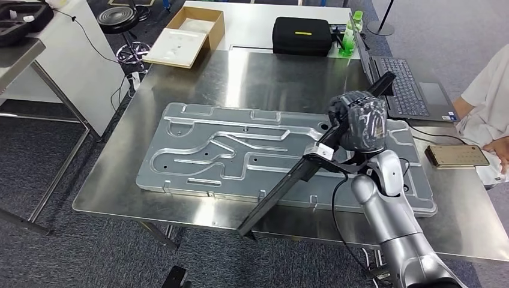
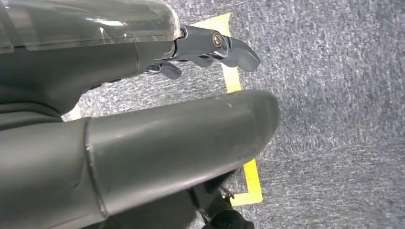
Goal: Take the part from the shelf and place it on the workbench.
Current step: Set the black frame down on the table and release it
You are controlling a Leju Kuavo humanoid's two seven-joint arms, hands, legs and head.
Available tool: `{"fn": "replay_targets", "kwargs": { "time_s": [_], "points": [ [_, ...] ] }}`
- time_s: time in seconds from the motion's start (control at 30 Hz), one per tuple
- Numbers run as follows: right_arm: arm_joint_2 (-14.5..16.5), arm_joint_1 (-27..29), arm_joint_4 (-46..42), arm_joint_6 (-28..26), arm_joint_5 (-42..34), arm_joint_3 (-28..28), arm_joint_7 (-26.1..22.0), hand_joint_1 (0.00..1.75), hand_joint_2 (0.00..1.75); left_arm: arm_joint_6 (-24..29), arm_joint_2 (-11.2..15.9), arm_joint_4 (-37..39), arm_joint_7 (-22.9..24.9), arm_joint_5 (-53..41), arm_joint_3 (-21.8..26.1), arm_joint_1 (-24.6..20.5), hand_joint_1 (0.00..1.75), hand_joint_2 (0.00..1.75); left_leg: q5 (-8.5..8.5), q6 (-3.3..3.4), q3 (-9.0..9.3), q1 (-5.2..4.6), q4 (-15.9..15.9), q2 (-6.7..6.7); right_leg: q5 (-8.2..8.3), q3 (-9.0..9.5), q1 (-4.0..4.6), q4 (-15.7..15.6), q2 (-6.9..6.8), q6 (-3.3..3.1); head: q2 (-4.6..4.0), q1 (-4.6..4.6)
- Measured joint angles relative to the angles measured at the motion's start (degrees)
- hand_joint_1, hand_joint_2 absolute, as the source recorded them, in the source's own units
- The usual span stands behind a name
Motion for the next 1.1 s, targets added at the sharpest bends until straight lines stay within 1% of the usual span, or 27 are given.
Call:
{"fn": "replay_targets", "kwargs": {
  "time_s": [0.03,0.07,0.17,0.2,0.23,0.27,0.33,0.37,0.4,0.43,0.5,0.53,0.57,0.6,0.63,0.7,0.73,0.77,0.83,0.87,0.9,0.93,0.97,1.0,1.03,1.07,1.1],
  "points": [
    [0.35,-0.01,-1.03,-0.1,-1.03,-1.53,-1.3,1.75,1.75,-0.03,-0.01,0.0,0.05,-0.06,-0.15,-0.08,0.0,0.0,1.01,0.27,1.52,-0.09,-3.13,0.01,-0.14,-0.05,0.1,0.18,0.01,0.24,0.0,0.01],
    [0.58,-0.02,-2.07,-0.2,-2.25,-2.71,-2.14,1.75,1.75,-0.08,-0.03,0.0,0.13,-0.15,-0.27,-0.12,0.0,0.0,1.38,0.52,2.4,-0.18,-5.01,0.01,-0.22,-0.1,0.22,0.28,0.01,0.52,0.0,0.02],
    [0.62,-0.08,-4.9,-0.14,-5.98,-4.01,-2.6,1.75,1.75,-0.27,-0.09,0.0,0.27,-0.48,-0.46,-0.03,0.0,0.0,1.44,1.39,2.7,-0.33,-5.93,-0.04,-0.27,-0.17,0.14,0.28,0.01,1.46,0.0,0.02],
    [0.57,-0.17,-5.78,0.11,-6.76,-4.18,-2.48,1.75,1.75,-0.31,-0.09,0.0,0.28,-0.55,-0.5,-0.05,0.0,0.0,1.58,1.77,2.79,-0.28,-6.14,-0.03,-0.72,-0.36,0.01,0.82,0.03,1.74,0.0,0.02],
    [0.47,-0.34,-6.52,0.5,-7.25,-4.32,-2.19,1.75,1.75,-0.32,-0.1,0.0,0.26,-0.58,-0.55,-0.13,0.0,0.0,1.72,2.15,2.89,-0.18,-6.35,-0.02,-1.72,-0.99,-0.06,2.29,0.05,1.99,0.0,0.02],
    [0.3,-0.52,-7.06,1.03,-7.56,-4.4,-1.72,1.75,1.75,-0.32,-0.11,0.0,0.21,-0.61,-0.62,-0.21,0.0,0.0,1.81,2.43,2.96,-0.1,-6.49,-0.01,-3.29,-2.19,-0.14,4.95,0.07,2.19,0.0,0.03],
    [-0.14,-0.81,-7.44,2.56,-7.97,-4.45,-0.21,1.75,1.75,-0.33,-0.11,0.0,0.03,-0.67,-0.78,-0.26,0.0,0.0,1.78,2.71,2.95,-0.19,-6.5,-0.02,-6.71,-5.83,-0.15,12.37,0.1,2.51,0.0,0.04],
    [-0.33,-0.85,-7.32,3.51,-8.21,-4.46,0.71,1.75,1.75,-0.4,-0.11,0.0,-0.07,-0.67,-0.84,-0.22,0.0,0.0,1.75,2.75,2.96,-0.25,-6.49,-0.05,-7.43,-7.31,-0.15,15.15,0.1,2.58,0.0,0.04],
    [-0.5,-0.94,-7.04,4.59,-8.48,-4.46,1.68,1.75,1.75,-0.52,-0.11,0.0,-0.18,-0.66,-0.87,-0.19,0.0,0.0,1.73,2.78,2.97,-0.31,-6.48,-0.09,-7.05,-7.92,-0.15,16.02,0.11,2.56,0.0,0.04],
    [-0.67,-1.21,-6.53,5.82,-8.82,-4.46,2.66,1.75,1.75,-0.68,-0.12,0.0,-0.3,-0.61,-0.89,-0.18,0.0,0.0,1.72,2.79,3.01,-0.38,-6.47,-0.13,-5.57,-7.36,-0.14,14.55,0.11,2.42,0.0,0.04],
    [-1.09,-2.31,-4.87,8.07,-9.73,-4.46,4.23,1.75,1.75,-1.01,-0.22,0.0,-0.62,-0.51,-0.92,-0.21,0.0,0.0,1.71,2.74,3.07,-0.5,-6.46,-0.2,-1.58,-3.88,0.02,7.01,0.16,1.75,0.0,0.03],
    [-1.32,-3.01,-3.83,9.15,-10.21,-4.45,4.88,1.75,1.75,-1.15,-0.32,0.0,-0.8,-0.44,-0.93,-0.25,0.0,0.0,1.7,2.6,3.01,-0.62,-6.41,-0.23,-0.25,-2.24,0.23,3.44,0.15,1.39,0.0,0.02],
    [-1.55,-3.68,-2.67,10.18,-10.68,-4.45,5.53,1.75,1.75,-1.25,-0.4,0.0,-0.95,-0.33,-0.94,-0.29,0.0,0.0,1.69,2.37,2.9,-0.7,-6.38,-0.24,0.39,-1.21,0.45,1.12,0.15,1.1,0.0,0.02],
    [-1.74,-4.29,-1.35,11.18,-11.13,-4.44,6.13,1.75,1.75,-1.31,-0.47,0.0,-1.08,-0.21,-0.94,-0.29,0.0,0.0,1.7,2.09,2.82,-0.71,-6.39,-0.24,0.44,-0.83,0.67,0.11,0.15,0.89,0.0,0.01],
    [-1.91,-4.8,-0.01,12.02,-11.49,-4.43,6.69,1.75,1.75,-1.35,-0.49,0.0,-1.17,-0.08,-0.94,-0.3,0.0,0.0,1.73,1.74,2.79,-0.74,-6.42,-0.24,0.51,-0.84,0.81,-0.04,0.13,0.79,0.0,0.01],
    [-2.23,-5.61,2.43,12.99,-12.05,-4.43,7.33,1.75,1.75,-1.38,-0.48,0.0,-1.26,0.08,-0.94,-0.31,0.0,0.0,1.34,1.09,2.61,-0.75,-6.04,-0.19,0.79,-0.63,0.46,-0.5,0.05,0.35,0.0,0.01],
    [-2.33,-5.99,3.35,13.44,-12.4,-4.43,7.59,1.75,1.75,-1.4,-0.46,0.0,-1.3,0.12,-0.94,-0.32,0.0,0.0,0.5,0.76,2.11,-0.76,-4.86,-0.16,0.94,-0.5,0.25,-0.77,-0.05,0.03,0.0,-0.02],
    [-2.38,-6.38,4.27,14.17,-12.9,-4.43,8.0,1.75,1.75,-1.44,-0.45,0.0,-1.35,0.14,-0.94,-0.34,0.0,0.0,-0.93,0.45,1.06,-0.71,-2.47,-0.11,1.06,-0.36,0.06,-0.99,-0.15,-0.24,0.0,-0.05],
    [-2.45,-7.08,6.37,16.25,-14.08,-4.43,9.14,1.75,1.75,-1.51,-0.44,0.0,-1.5,0.16,-0.94,-0.3,0.0,0.0,-4.44,-0.05,-2.32,-0.41,4.89,-0.05,1.03,-0.33,0.15,-1.01,-0.23,-0.57,0.0,-0.08],
    [-2.56,-7.33,7.73,17.19,-14.54,-4.43,9.67,1.75,1.75,-1.54,-0.43,0.0,-1.57,0.16,-0.94,-0.26,0.0,0.0,-5.49,-0.22,-3.93,-0.29,8.14,-0.03,0.99,-0.32,0.19,-0.96,-0.24,-0.61,0.0,-0.08],
    [-2.69,-7.57,9.14,17.8,-14.82,-4.43,10.0,1.75,1.75,-1.53,-0.42,0.0,-1.61,0.16,-0.94,-0.22,0.0,0.0,-5.49,-0.33,-4.76,-0.22,9.63,-0.02,0.91,-0.31,0.22,-0.87,-0.25,-0.61,0.0,-0.08],
    [-2.9,-7.86,10.63,18.14,-14.98,-4.43,10.19,1.75,1.75,-1.52,-0.4,0.0,-1.62,0.16,-0.94,-0.2,0.0,0.0,-4.4,-0.37,-4.54,-0.16,8.91,-0.01,0.81,-0.3,0.21,-0.72,-0.25,-0.55,0.0,-0.08],
    [-3.13,-8.24,12.02,18.26,-15.13,-4.43,10.26,1.75,1.75,-1.51,-0.38,0.0,-1.63,0.16,-0.94,-0.21,0.0,0.0,-2.45,-0.33,-3.26,-0.12,6.01,0.0,0.64,-0.29,0.19,-0.5,-0.25,-0.42,0.0,-0.08],
    [-3.38,-8.7,13.15,18.35,-15.29,-4.43,10.22,1.75,1.75,-1.51,-0.36,0.0,-1.63,0.17,-0.94,-0.24,0.0,0.0,-0.5,-0.2,-1.44,-0.08,1.9,0.04,0.42,-0.3,0.17,-0.23,-0.25,-0.22,0.0,-0.08],
    [-3.7,-9.27,14.13,18.59,-15.43,-4.43,10.07,1.75,1.75,-1.51,-0.34,0.0,-1.63,0.19,-0.94,-0.28,0.0,0.0,0.84,-0.01,0.31,-0.15,-1.74,0.06,0.2,-0.38,0.24,0.07,-0.24,0.01,0.0,-0.07],
    [-4.06,-9.86,14.98,18.91,-15.46,-4.43,9.85,1.75,1.75,-1.52,-0.33,0.0,-1.64,0.22,-0.94,-0.3,0.0,0.0,1.56,0.26,1.5,-0.22,-4.27,0.06,0.06,-0.49,0.31,0.29,-0.24,0.27,0.0,-0.07],
    [-4.38,-10.38,15.72,19.26,-15.4,-4.43,9.59,1.75,1.75,-1.54,-0.32,0.0,-1.64,0.25,-0.94,-0.3,0.0,0.0,1.63,0.54,2.05,-0.32,-5.47,0.04,0.0,-0.58,0.39,0.39,-0.24,0.55,0.0,-0.06]
  ]
}}
